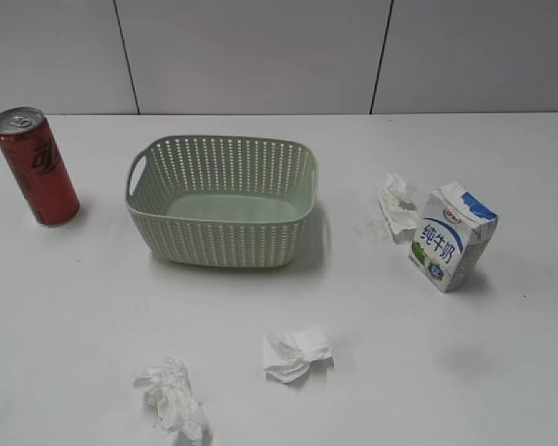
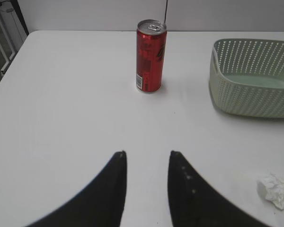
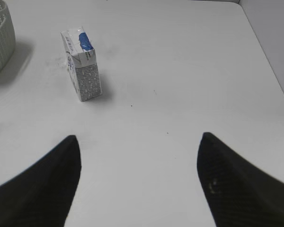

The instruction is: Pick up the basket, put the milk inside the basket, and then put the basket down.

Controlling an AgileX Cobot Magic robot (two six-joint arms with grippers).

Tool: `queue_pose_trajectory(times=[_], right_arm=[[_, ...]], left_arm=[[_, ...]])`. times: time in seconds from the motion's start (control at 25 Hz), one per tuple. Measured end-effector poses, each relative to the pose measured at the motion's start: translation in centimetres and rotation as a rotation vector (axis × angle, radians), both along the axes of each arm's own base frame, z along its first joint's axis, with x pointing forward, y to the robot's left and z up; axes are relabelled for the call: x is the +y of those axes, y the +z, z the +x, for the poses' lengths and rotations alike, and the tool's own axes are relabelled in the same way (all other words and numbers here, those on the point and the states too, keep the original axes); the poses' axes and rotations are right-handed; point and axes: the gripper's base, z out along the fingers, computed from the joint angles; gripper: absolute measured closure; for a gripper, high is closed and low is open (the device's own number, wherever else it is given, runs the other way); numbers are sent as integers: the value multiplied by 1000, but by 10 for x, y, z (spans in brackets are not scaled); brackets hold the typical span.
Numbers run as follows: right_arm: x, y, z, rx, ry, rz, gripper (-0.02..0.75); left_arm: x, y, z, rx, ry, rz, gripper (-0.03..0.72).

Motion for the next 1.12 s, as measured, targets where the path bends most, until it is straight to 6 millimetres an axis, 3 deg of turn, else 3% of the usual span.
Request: queue_pose_trajectory(times=[1.12], right_arm=[[3,0,0,2,17,32,157]], left_arm=[[0,0,0,0,0,0,452]])
